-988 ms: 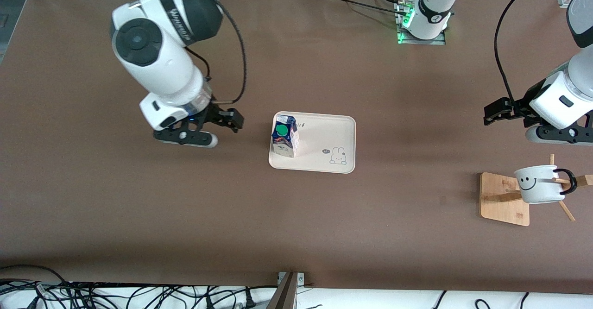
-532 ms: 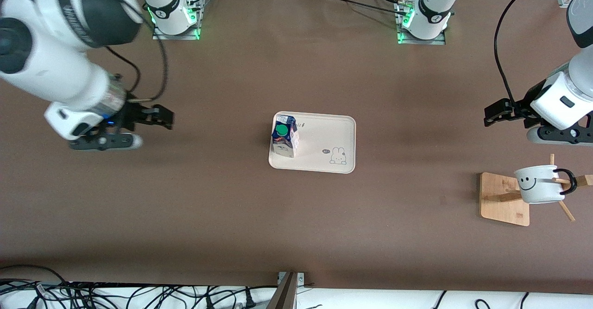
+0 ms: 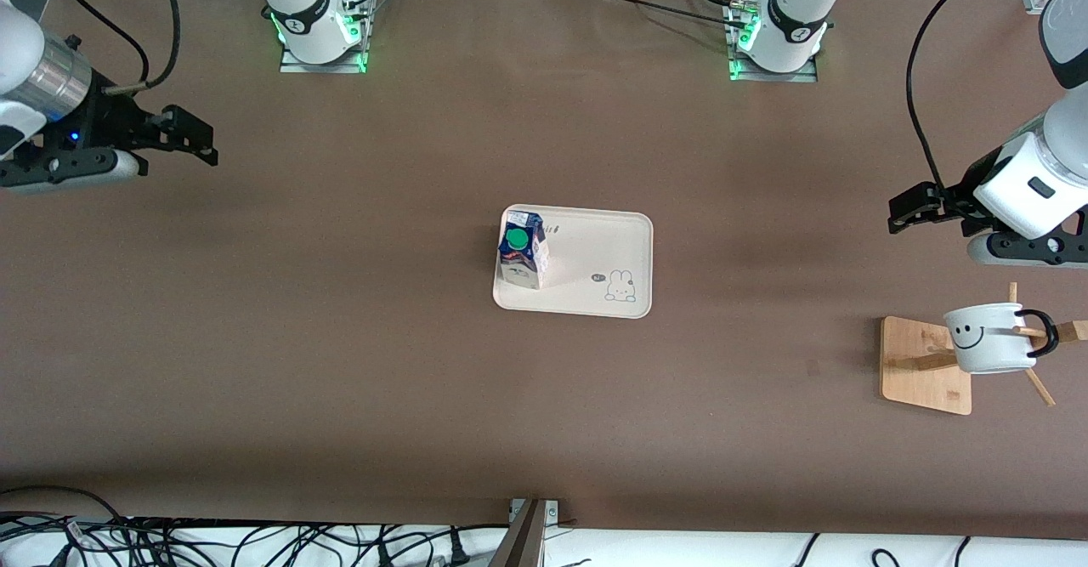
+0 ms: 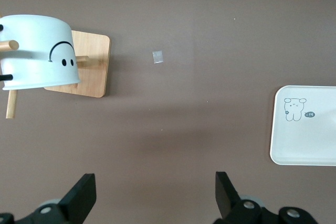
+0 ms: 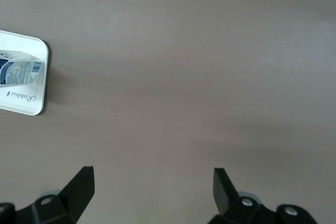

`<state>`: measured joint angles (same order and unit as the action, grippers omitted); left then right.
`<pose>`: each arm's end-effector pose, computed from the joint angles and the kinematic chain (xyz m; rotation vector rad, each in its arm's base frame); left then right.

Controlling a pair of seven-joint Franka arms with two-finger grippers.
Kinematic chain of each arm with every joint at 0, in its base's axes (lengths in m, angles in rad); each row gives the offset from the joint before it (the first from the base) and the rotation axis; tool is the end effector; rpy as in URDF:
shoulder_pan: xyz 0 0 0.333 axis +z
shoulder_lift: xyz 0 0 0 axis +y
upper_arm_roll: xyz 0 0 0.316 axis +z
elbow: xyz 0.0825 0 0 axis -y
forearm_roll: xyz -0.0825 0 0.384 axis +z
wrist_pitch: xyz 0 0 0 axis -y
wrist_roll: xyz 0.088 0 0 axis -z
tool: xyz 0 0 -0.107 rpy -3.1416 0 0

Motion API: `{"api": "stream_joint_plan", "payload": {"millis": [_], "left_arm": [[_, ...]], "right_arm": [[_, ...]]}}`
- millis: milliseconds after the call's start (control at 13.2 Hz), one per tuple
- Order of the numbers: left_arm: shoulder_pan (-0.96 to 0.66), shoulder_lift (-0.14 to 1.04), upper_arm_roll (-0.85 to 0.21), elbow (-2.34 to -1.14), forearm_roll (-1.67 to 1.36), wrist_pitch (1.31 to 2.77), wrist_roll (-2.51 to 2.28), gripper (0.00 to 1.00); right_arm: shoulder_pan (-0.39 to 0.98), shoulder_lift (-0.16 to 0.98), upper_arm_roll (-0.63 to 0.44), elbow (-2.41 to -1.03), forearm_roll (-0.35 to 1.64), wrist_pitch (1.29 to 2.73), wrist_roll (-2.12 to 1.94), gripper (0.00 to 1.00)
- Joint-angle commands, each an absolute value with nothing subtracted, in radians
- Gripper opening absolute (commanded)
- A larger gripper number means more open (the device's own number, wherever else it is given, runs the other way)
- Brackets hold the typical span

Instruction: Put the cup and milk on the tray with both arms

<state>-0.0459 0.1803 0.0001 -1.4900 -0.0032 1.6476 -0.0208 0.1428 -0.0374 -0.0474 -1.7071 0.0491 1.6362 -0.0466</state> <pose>0.6130 -0.0284 0.5641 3.1387 -0.0388 -0.0358 0.5424 0.0564 0.5863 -3.0839 -0.2132 0.0538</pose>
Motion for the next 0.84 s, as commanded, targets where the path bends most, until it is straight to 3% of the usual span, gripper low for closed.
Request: {"api": "stream_joint_plan", "payload": {"millis": [0, 760], "left_arm": [[-0.052, 0.192, 0.002, -1.466, -0.002, 1.644, -0.032, 1.0], [-0.054, 0.209, 0.002, -1.46, -0.02, 1.658, -0.054, 1.0]], "right_arm": [[0.14, -0.038, -0.04, -1.736, 0.032, 1.666, -0.049, 1.0], [0.138, -0.002, -0.04, -1.666, 0.017, 1.664, -0.046, 1.0]]}}
